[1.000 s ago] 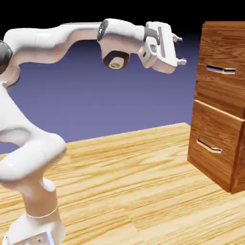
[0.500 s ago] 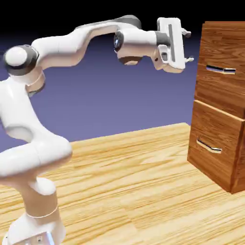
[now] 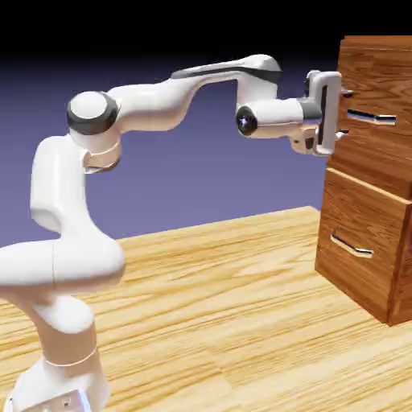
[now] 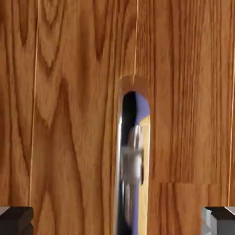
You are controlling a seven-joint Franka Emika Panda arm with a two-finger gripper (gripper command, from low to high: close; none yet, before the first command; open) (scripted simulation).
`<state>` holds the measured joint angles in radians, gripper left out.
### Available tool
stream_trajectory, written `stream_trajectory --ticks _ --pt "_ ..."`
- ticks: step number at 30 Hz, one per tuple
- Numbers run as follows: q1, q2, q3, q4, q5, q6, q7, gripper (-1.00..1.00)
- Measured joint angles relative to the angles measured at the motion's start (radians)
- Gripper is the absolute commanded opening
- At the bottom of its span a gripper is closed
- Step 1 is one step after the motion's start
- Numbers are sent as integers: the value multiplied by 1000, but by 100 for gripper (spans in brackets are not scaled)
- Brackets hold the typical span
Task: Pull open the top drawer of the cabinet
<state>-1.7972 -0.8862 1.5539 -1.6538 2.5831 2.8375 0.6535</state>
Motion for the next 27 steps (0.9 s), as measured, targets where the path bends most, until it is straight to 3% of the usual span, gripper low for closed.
stream_trajectory --ticks 6,7,9,27 --pt "-204 -46 125 217 -65 45 108 0" --pt "-210 -48 129 224 -67 46 111 -100" --pt "-210 -48 129 224 -67 46 111 -100" --pt "426 -19 -297 -395 15 -65 -60 -100"
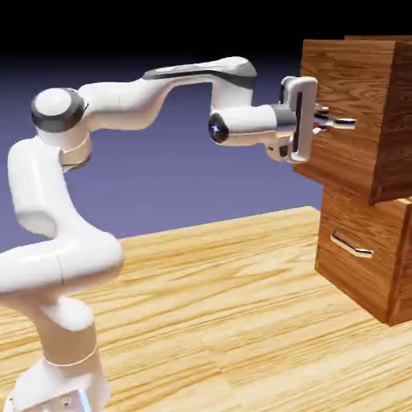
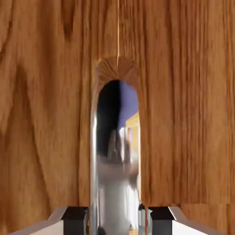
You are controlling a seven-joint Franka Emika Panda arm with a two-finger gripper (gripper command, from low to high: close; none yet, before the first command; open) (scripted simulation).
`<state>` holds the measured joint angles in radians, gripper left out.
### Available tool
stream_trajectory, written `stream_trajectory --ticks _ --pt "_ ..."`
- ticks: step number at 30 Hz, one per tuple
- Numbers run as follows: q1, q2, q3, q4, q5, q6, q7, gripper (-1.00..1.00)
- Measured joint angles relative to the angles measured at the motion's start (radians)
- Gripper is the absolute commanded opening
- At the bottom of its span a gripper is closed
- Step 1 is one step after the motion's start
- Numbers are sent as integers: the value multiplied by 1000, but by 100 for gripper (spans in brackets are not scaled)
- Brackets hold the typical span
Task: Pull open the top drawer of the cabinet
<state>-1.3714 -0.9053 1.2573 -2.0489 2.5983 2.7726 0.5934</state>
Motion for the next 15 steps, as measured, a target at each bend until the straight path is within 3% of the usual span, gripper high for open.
stream_trajectory --ticks 11,12,15 --pt "399 -111 -262 -323 -78 16 29 -100" --pt "422 -120 -276 -340 -86 20 33 100" --pt "458 -133 -296 -364 -98 30 39 100"
